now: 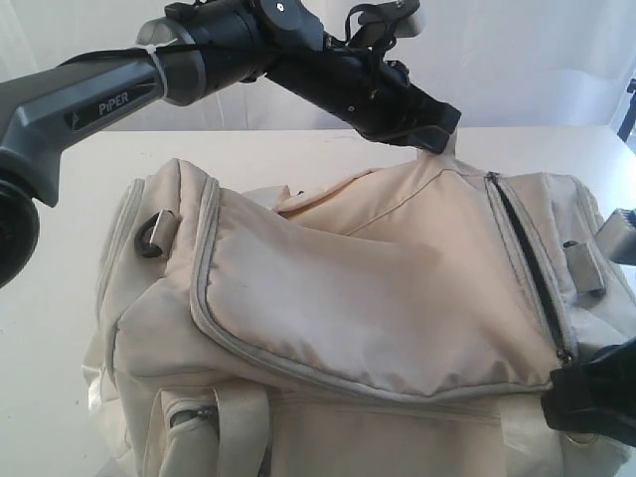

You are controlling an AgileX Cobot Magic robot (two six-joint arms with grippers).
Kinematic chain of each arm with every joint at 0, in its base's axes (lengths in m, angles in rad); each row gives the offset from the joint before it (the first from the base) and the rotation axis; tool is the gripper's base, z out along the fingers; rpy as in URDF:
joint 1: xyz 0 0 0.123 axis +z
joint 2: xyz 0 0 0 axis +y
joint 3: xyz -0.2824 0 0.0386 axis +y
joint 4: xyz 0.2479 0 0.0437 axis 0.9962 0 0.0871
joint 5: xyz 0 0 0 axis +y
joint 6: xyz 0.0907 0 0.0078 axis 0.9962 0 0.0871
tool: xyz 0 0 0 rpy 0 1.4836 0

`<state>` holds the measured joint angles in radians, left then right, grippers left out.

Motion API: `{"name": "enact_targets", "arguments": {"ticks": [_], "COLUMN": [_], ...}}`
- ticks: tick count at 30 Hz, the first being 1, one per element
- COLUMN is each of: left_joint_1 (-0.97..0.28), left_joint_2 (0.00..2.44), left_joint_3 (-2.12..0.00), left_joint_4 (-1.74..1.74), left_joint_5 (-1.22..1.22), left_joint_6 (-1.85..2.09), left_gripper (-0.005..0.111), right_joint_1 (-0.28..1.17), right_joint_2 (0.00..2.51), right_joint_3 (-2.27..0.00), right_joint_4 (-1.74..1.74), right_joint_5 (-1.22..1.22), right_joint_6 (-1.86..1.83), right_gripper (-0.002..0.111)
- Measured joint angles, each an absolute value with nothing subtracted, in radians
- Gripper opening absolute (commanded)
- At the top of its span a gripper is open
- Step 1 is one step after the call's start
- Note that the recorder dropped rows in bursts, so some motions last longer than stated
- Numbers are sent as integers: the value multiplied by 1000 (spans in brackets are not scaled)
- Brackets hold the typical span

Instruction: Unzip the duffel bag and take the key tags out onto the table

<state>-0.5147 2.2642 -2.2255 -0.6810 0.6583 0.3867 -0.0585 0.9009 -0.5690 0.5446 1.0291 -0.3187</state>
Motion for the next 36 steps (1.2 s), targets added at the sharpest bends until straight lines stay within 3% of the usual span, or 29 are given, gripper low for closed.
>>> {"name": "enact_targets", "arguments": {"ticks": [4, 7, 10, 18, 29, 36], "left_joint_1": [-515, -510, -501, -494, -443, -440], "left_joint_2": [2264, 2264, 2258, 2183, 2130, 2112], "left_joint_3": [-2225, -2226, -2228, -2228, -2230, -2188], "left_joint_4": [-674, -654, -621, -569, -639, -735], "left_joint_5": [645, 604, 599, 787, 1114, 1131], "left_joint_6": [403, 430, 439, 496, 602, 645], "left_gripper": [16, 45, 55, 55, 48, 48], "right_joint_1": [-59, -59, -59, -59, -59, -59], "right_joint_2": [899, 899, 899, 899, 899, 899], "right_joint_3": [-556, -554, -549, -549, -761, -896], "right_joint_4": [549, 551, 551, 551, 491, 394], "right_joint_5": [989, 981, 986, 986, 1138, 1136], "right_joint_6": [-325, -339, -343, -347, -351, -334], "right_gripper": [4, 17, 23, 50, 50, 50]}}
